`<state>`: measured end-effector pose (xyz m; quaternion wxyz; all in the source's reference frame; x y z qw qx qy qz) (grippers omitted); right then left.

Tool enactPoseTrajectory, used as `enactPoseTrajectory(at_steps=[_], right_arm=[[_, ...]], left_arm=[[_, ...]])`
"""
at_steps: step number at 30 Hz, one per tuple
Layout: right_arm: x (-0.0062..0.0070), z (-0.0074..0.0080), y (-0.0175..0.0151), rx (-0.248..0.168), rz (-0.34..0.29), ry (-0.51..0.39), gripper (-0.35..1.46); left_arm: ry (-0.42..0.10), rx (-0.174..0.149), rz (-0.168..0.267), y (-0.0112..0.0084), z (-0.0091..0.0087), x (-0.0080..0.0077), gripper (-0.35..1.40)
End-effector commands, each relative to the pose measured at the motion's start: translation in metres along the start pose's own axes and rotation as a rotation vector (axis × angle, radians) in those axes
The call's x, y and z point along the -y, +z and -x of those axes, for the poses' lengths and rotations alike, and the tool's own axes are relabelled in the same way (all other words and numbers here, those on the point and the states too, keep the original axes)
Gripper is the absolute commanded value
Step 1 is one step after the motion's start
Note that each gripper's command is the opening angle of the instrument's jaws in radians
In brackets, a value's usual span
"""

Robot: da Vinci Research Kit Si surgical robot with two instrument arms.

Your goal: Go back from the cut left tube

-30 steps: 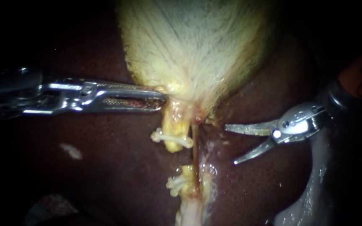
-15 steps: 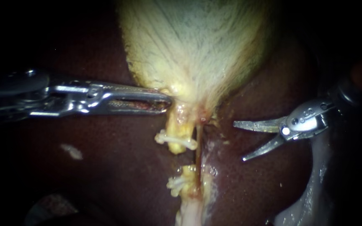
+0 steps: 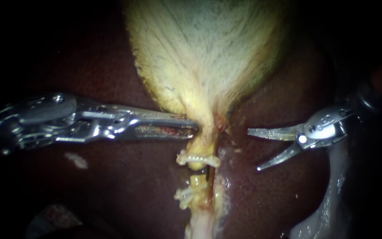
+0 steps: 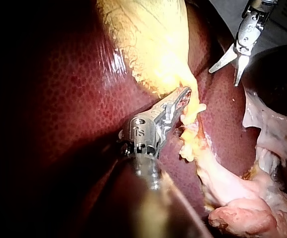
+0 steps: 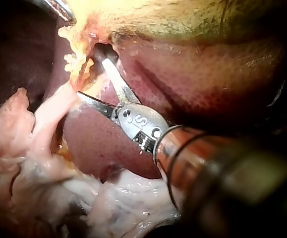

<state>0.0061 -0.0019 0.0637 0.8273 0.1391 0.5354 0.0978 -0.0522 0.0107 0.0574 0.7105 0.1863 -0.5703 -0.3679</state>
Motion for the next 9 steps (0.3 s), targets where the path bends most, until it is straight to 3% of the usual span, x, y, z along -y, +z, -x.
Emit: enactPoseTrajectory(at_steps=[1, 9], right_arm=[[0.0000, 0.0000, 0.0000, 0.000, 0.000, 0.001, 1.43], [-0.0001, 0.0000, 0.0000, 0.000, 0.001, 0.001, 1.43]], left_arm=[[-0.001, 0.000, 0.000, 0.0000, 0.0000, 0.0000, -0.35], [-0.001, 0.000, -0.001, 0.0000, 0.0001, 0.0000, -0.35]])
